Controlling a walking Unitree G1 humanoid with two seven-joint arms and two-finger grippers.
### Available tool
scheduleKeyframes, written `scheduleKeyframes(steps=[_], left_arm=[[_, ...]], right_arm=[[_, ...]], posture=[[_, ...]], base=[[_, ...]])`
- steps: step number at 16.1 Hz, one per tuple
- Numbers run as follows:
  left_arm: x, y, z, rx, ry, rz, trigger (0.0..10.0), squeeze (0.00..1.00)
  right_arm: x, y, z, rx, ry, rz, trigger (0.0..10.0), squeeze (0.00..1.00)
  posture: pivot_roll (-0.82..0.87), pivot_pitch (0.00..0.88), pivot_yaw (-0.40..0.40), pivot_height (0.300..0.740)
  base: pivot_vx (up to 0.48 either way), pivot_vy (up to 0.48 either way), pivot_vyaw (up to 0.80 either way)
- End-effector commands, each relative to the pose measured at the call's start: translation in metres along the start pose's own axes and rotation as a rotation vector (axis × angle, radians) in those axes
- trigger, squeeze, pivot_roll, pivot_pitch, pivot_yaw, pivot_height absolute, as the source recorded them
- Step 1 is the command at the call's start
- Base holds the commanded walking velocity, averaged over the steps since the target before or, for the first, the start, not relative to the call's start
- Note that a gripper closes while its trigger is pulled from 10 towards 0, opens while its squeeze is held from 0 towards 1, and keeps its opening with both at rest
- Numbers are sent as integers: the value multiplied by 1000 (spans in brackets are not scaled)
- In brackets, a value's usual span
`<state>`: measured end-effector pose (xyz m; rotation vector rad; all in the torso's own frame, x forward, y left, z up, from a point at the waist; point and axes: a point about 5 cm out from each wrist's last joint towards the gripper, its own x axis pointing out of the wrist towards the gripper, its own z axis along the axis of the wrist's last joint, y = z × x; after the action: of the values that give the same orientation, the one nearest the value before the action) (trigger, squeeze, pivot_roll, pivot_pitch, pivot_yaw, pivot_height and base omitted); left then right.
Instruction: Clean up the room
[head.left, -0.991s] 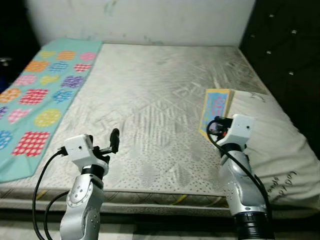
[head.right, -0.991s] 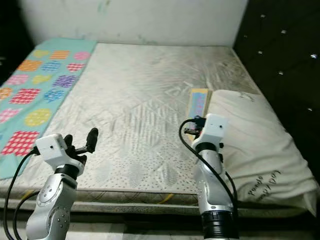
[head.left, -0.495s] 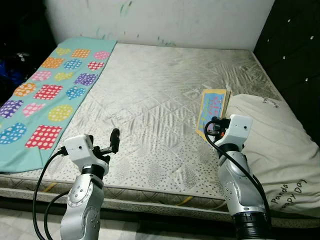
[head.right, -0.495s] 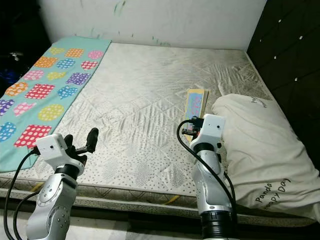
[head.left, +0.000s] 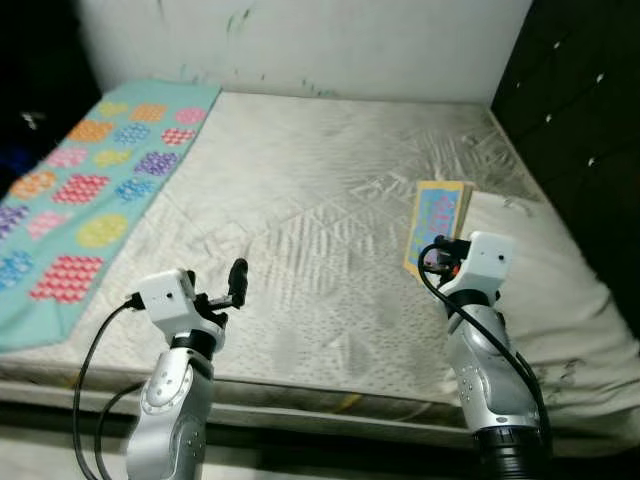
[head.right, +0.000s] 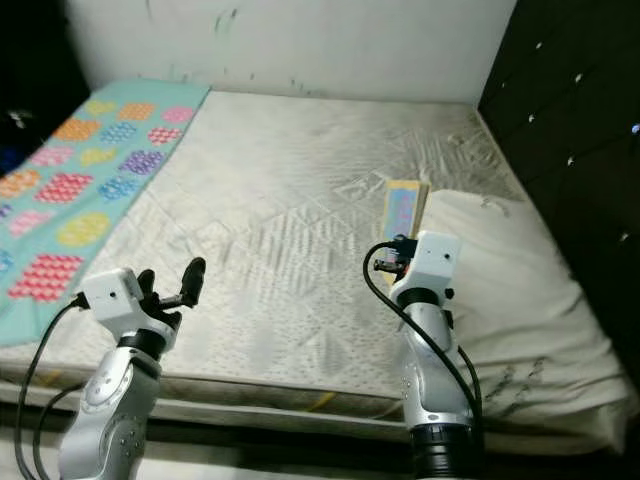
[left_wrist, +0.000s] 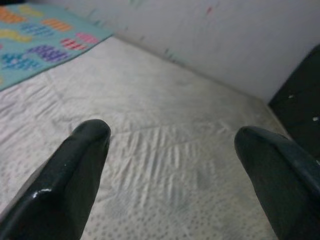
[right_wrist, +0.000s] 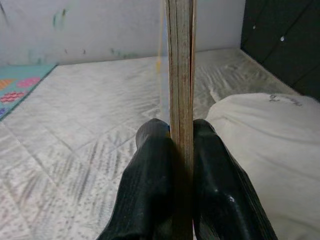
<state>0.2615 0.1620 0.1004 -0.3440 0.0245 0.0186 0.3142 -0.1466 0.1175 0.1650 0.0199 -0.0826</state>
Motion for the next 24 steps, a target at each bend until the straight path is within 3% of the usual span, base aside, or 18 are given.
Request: scheduleKeyframes(steps=[1, 5, 13, 24], left_arm=[[0, -2, 0, -18, -4, -7, 10000, 0], [0, -2, 0, -16, -5, -4, 10000, 0], [0, -7, 2, -29, -16, -51, 10000, 0], [-2, -9, 2, -37, -15, -83, 10000, 0]], right_arm=[[1, 3, 8, -8, -40, 12, 10000, 0], [1, 2, 7, -11, -38, 10, 10000, 0], [1, 1, 7, -14, -38, 12, 10000, 0], [1, 2, 5, -19, -32, 16, 10000, 0]], posture=[[-67, 0, -4, 740], [-69, 0, -6, 740], [-73, 0, -7, 740], [-70, 0, -10, 740]], base=[[0, 0, 0], [0, 0, 0], [0, 0, -765], [0, 0, 0]])
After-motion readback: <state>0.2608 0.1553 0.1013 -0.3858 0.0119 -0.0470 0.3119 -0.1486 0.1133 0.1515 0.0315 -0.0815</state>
